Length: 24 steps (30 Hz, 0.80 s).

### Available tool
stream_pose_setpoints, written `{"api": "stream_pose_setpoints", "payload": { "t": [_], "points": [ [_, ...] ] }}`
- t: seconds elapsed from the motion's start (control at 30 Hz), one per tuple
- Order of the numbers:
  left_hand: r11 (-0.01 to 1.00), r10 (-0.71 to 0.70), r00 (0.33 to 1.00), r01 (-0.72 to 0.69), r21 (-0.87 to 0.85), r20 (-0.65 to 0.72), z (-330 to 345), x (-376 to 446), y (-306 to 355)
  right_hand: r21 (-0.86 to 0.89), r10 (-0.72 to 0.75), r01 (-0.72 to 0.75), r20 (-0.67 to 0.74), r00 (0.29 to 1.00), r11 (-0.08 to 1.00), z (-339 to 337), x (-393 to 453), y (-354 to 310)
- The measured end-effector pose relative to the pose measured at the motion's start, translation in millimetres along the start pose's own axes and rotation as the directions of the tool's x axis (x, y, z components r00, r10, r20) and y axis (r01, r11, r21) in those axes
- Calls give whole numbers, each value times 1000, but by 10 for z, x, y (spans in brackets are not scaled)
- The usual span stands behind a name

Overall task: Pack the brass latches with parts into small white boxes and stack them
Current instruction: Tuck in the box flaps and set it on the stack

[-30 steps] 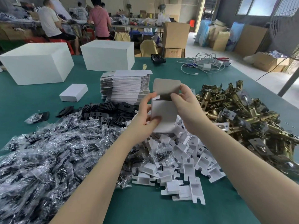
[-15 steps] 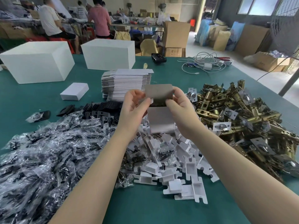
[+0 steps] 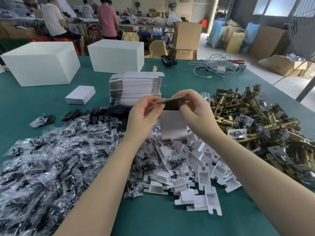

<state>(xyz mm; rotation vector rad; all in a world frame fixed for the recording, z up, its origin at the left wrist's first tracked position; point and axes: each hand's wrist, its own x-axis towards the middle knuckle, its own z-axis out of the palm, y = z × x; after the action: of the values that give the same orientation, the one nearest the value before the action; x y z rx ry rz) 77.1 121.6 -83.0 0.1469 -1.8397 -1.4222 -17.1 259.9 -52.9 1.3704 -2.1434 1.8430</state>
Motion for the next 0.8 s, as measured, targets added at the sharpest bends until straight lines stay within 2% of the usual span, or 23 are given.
{"api": "stream_pose_setpoints", "payload": {
  "t": [0.2,0.33,0.47,0.6,0.67,0.8],
  "points": [
    [1000,16,1000,-16,-7,4,-8,-7,-2,-203,-182,196,87,979,959,-87,-50,61],
    [1000,9,997,-7,-25,81,-54,-7,19,-152,-143,148,38,989,977,-110,-25,112],
    [999,-20,990,24,-34,137,-76,-17,-2,-263,-217,223,51,975,939,-159,-12,162],
    [1000,10,991,-13,23,132,-65,-14,-29,-313,-256,272,90,962,910,-180,-20,174],
    [999,13,990,-18,31,141,-68,-7,-43,-294,-225,240,85,971,925,-180,-19,155],
    [997,-32,987,43,-65,158,-75,-23,-23,-218,-158,169,70,985,961,-175,5,119]
  ]
}}
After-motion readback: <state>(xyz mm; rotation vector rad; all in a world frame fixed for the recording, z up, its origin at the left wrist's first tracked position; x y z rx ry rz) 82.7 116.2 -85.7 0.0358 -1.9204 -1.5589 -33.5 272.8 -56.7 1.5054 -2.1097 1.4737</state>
